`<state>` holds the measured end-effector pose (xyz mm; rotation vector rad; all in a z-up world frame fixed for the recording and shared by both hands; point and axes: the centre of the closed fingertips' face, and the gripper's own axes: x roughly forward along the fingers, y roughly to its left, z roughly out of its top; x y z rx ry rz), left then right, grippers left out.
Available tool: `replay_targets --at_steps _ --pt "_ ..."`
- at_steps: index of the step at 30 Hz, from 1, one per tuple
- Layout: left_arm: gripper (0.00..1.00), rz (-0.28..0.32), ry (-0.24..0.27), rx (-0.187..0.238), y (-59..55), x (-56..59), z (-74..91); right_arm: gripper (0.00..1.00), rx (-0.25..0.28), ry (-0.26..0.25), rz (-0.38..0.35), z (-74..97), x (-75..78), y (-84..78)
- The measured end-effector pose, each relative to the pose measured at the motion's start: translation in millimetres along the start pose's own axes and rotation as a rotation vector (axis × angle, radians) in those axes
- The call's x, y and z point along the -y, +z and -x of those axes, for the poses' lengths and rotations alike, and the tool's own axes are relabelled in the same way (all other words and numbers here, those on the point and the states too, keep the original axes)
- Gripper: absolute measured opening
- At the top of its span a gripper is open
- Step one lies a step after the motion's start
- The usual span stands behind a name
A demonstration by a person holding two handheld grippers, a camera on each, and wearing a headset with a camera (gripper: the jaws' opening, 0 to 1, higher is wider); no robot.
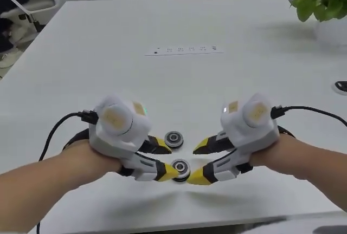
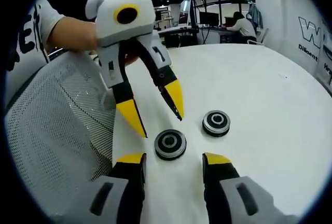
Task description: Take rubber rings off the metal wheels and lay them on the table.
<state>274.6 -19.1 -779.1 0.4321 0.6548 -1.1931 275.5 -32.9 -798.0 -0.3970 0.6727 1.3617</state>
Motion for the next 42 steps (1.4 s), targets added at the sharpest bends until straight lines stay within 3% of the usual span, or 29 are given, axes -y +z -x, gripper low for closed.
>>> replay_targets --at_steps 6,18,24,30,42 --pt "0.22 0.016 -0.013 0.007 -0.5 2.1 -4.6 0.41 0.001 0.001 -0.005 -0.9 -0.2 -0.6" --pt "0.17 0.021 -0.012 0.007 -0.8 1.5 -14.5 0.40 -0.003 0.001 -0.007 -1.6 -0.3 -3.2" --pt "0.16 0.006 -0.002 -0.015 -7.0 1.8 -17.8 0.40 -0.004 -0.001 -0.014 -1.5 -0.2 -5.2" --pt "0.14 -0.024 0.011 -0.004 -6.1 1.0 -18.0 0.40 -0.004 0.001 -0.015 -3.1 -0.6 -5.4" --pt "0.14 -0.014 0.025 0.023 -5.9 -0.2 -17.3 0.35 0.002 0.012 -0.018 -8.5 -4.2 -4.1"
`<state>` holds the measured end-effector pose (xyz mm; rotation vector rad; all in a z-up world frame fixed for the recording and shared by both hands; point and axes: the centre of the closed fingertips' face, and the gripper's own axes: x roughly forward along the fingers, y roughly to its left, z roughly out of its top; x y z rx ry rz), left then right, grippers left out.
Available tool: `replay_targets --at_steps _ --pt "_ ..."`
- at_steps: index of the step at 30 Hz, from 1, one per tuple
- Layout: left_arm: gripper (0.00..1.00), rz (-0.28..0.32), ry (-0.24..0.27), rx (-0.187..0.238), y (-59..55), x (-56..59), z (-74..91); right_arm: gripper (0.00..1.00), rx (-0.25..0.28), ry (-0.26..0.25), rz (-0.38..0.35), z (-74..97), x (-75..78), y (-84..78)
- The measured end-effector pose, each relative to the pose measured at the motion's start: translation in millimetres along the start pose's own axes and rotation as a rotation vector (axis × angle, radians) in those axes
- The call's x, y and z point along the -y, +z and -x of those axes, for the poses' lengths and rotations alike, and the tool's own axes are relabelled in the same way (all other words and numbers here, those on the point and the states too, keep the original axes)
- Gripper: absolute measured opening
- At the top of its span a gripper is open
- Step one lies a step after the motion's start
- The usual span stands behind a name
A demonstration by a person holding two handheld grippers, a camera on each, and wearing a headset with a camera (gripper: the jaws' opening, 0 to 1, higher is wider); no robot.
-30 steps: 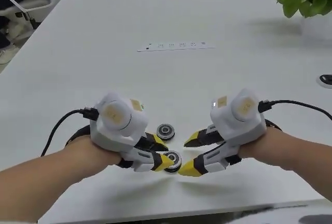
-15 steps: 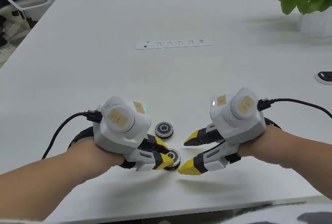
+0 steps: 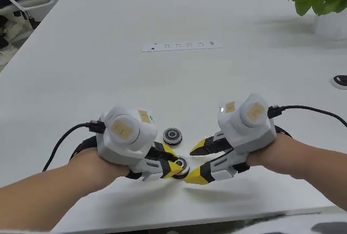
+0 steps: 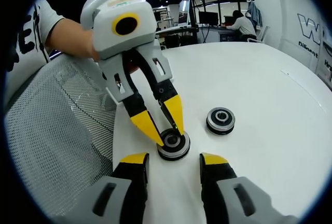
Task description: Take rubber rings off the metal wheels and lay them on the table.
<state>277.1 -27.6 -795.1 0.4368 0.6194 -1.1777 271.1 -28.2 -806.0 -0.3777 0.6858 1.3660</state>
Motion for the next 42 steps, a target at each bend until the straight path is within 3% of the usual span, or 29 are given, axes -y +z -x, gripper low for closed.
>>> replay_targets --at_steps 5,10,13,20,42 --pt "0.14 0.003 0.002 0.004 0.4 0.4 0.2 0.33 0.023 0.009 -0.030 -2.0 -2.1 3.4" --pt "0.14 0.003 0.003 0.008 0.0 0.1 0.6 0.31 0.038 -0.012 -0.026 -3.4 1.1 7.2" --pt "0.14 0.004 0.006 0.009 0.1 0.3 0.6 0.31 0.068 -0.009 -0.071 -4.7 2.3 10.6" --pt "0.14 0.005 0.006 0.011 -0.1 0.0 0.7 0.30 0.072 -0.016 -0.086 -7.1 2.9 10.1" --pt "0.14 0.006 0.012 0.017 0.2 -0.1 0.0 0.24 0.057 -0.019 -0.021 -8.0 -0.2 9.0"
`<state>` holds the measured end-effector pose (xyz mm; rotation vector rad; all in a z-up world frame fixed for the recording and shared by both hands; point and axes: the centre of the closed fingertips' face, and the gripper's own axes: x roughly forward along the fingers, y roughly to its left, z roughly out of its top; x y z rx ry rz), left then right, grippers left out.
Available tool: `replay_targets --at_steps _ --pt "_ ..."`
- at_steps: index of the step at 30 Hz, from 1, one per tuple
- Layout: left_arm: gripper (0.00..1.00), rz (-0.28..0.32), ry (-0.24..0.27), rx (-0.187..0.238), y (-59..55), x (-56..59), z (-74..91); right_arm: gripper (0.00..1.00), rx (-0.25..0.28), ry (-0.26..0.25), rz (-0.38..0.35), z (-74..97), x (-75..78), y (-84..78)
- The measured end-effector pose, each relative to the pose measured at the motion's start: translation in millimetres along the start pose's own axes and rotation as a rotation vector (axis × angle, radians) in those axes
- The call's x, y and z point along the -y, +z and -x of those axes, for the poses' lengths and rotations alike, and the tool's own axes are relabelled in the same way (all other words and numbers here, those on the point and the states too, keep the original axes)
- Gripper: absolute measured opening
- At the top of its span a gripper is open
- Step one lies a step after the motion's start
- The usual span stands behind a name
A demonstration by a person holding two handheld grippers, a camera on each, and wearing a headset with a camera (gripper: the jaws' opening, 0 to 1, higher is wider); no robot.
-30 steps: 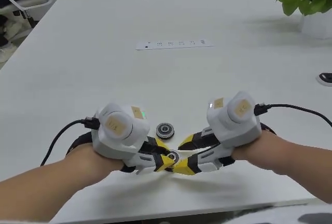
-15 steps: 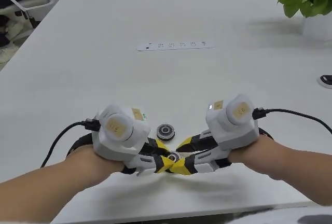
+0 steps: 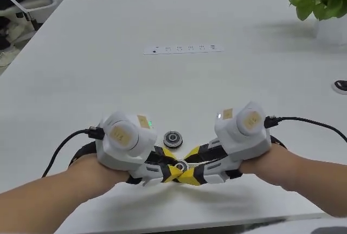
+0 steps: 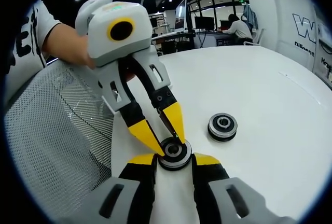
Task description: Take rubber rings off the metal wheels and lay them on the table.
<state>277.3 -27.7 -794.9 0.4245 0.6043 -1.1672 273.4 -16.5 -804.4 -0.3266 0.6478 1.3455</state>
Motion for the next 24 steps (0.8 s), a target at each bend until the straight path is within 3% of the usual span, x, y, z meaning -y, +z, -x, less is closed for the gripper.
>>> replay_targets --at_steps 24 --pt "0.14 0.001 -0.001 0.005 0.4 0.4 -0.7 0.22 -0.044 -0.017 0.107 2.5 -1.0 -4.0"
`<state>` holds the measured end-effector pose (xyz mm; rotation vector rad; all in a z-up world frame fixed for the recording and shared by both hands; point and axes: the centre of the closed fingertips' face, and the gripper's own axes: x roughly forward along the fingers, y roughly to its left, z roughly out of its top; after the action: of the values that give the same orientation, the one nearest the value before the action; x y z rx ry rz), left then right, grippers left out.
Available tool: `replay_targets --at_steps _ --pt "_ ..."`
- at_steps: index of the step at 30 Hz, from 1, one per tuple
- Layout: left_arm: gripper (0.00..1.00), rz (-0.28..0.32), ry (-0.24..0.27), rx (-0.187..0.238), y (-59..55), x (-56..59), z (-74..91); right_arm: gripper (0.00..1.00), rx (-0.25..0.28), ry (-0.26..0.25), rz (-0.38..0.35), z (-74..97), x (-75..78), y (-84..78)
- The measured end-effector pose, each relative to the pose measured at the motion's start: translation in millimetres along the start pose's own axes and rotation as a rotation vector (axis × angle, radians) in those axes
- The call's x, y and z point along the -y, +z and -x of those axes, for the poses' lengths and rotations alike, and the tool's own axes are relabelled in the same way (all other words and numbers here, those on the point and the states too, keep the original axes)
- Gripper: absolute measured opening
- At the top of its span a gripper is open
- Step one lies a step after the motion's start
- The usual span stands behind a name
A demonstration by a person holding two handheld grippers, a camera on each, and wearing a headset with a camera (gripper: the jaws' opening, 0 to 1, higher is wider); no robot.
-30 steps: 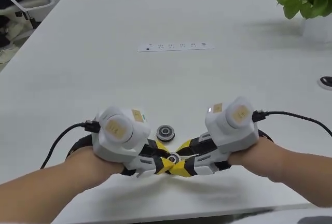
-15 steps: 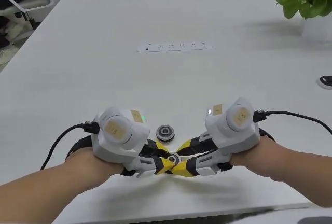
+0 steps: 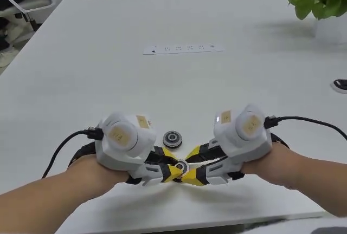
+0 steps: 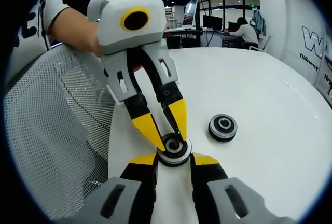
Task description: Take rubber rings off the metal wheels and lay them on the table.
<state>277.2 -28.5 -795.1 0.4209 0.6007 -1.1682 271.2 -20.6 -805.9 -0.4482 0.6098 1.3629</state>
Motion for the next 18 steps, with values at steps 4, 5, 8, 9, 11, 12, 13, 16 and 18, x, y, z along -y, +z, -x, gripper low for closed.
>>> replay_targets --at_steps 4,5,8,9,11,12,13,16,18 --pt "0.14 0.001 0.000 0.001 -0.1 0.0 0.1 0.21 -0.011 -0.002 0.019 0.1 0.3 -0.8" --pt "0.14 0.002 0.000 0.001 -0.1 0.1 0.2 0.21 -0.011 -0.002 0.021 0.0 0.3 -0.8" --pt "0.14 0.002 0.000 0.002 -0.1 0.1 0.2 0.20 -0.016 -0.002 0.027 0.7 0.5 -1.8" --pt "0.14 0.004 0.000 0.002 -0.1 0.1 0.2 0.20 -0.018 -0.002 0.030 1.0 0.6 -2.1" --pt "0.14 0.006 0.000 0.003 -0.1 0.0 0.3 0.19 -0.020 -0.003 0.033 1.4 0.5 -2.6" --pt "0.14 0.006 0.000 0.003 -0.1 -0.1 0.3 0.19 -0.021 -0.003 0.032 1.6 0.6 -2.9" --pt "0.14 0.006 0.000 0.003 -0.1 0.0 0.3 0.19 -0.022 -0.003 0.032 1.8 0.7 -3.1" --pt "0.14 0.008 0.000 0.004 0.0 0.1 0.4 0.18 -0.024 -0.004 0.032 2.3 0.9 -3.6" --pt "0.14 0.006 0.001 0.003 0.0 0.1 0.3 0.18 -0.026 -0.003 0.033 2.7 0.9 -4.1"
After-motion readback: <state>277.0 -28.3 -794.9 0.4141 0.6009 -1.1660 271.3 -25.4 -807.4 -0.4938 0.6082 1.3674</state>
